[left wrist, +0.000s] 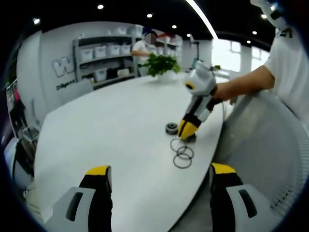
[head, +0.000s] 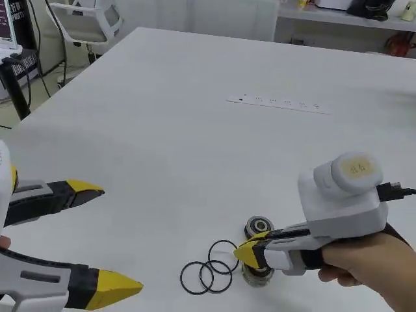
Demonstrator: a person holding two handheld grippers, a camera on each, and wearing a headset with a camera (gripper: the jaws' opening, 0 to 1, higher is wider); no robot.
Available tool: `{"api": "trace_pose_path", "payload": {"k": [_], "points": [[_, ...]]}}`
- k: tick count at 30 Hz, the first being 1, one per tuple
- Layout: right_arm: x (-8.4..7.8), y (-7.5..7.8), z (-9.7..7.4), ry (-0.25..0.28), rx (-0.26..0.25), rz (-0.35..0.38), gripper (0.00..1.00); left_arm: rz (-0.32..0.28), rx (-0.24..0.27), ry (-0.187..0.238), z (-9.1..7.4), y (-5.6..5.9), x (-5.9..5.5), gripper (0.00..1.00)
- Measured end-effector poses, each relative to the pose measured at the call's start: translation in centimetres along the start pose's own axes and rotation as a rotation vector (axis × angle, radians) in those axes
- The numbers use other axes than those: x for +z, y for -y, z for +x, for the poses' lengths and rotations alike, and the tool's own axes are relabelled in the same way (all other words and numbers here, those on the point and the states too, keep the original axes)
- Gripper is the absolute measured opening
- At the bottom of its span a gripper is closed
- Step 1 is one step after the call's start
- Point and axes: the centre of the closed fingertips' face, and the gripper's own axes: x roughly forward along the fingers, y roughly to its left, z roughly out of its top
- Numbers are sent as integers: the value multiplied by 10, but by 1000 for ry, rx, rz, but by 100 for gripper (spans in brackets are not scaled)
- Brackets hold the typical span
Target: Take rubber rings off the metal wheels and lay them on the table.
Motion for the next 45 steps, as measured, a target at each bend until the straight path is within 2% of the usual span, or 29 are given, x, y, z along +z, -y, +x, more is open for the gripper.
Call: {"api": "trace_pose_path", "payload": {"k": [8,15,19,23,26,33,38,42,45], "points": [[7,6,-5,32,-21,0,6,5,-5,-14,1,2,-2,84],[20,13,-15,93,-38,24,7,26,-4,-10,0,0,6,84],[32,18,-23,155,-48,57,6,32,-19,19,0,1,19,84],[40,28,-33,207,-72,91,6,75,-31,25,4,0,32,84],[42,34,-38,227,-86,109,6,95,-46,29,7,0,40,84],[44,49,-51,255,-141,128,6,146,-85,64,15,-1,70,83],[43,57,-57,264,-169,139,8,219,-119,70,24,0,92,81],[39,63,-61,264,-186,146,8,253,-139,81,33,1,107,80],[33,68,-64,255,-199,155,8,309,-179,83,43,6,116,79]]}}
